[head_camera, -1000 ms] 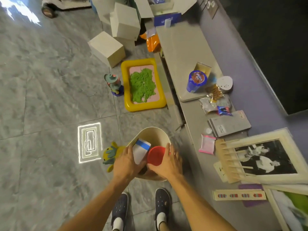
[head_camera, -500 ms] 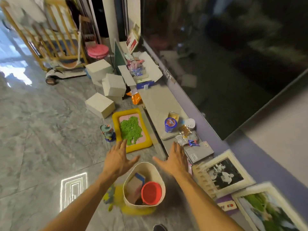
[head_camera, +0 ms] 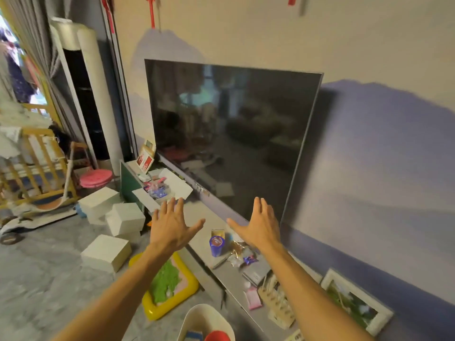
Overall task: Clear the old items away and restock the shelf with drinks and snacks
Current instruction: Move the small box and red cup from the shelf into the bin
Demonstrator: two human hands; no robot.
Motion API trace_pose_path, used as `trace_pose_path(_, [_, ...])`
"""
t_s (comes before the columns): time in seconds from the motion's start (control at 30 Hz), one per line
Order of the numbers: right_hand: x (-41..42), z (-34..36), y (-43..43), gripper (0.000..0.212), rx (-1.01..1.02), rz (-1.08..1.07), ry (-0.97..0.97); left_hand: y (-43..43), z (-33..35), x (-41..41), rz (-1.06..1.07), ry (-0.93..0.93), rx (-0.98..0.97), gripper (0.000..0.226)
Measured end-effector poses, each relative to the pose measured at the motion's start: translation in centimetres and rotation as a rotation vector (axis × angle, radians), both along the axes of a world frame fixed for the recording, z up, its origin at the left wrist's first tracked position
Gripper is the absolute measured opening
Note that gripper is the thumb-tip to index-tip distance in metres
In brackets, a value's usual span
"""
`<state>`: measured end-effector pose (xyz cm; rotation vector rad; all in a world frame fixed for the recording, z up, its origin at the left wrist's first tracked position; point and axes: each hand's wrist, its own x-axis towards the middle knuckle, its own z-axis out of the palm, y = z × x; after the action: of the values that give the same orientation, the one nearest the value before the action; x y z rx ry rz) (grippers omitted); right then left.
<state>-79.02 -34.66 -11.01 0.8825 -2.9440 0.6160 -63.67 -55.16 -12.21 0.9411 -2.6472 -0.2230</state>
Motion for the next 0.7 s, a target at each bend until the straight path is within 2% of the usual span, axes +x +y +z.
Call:
trace_pose_path(0.2, [1.0,2.3,7.4,0.130,-0.024,-0.112,0.032,7.3,3.0,-1.3,-0.062,0.067,-0.045,0.107])
trace_pose_path(0.4, [2.1,1.5,17.6,0.125,-0.030,-0.326,0.039,17.2,2.6,-5.0,-0.260,0.037,-0.009,0.110])
trace_pose_path(0.57, [3.2,0.8,30.3,0.129,-0.063,-0.606,0.008,27.6,1.8,-10.3,-0.570,0.027,-0.019,0.113])
trace_pose_path(0.7, [7.0,0.9,41.6,0.129,-0.075,-0.889,0.008,39.1,2.4,-12.6,-0.868,0.038,-0.017,0.112])
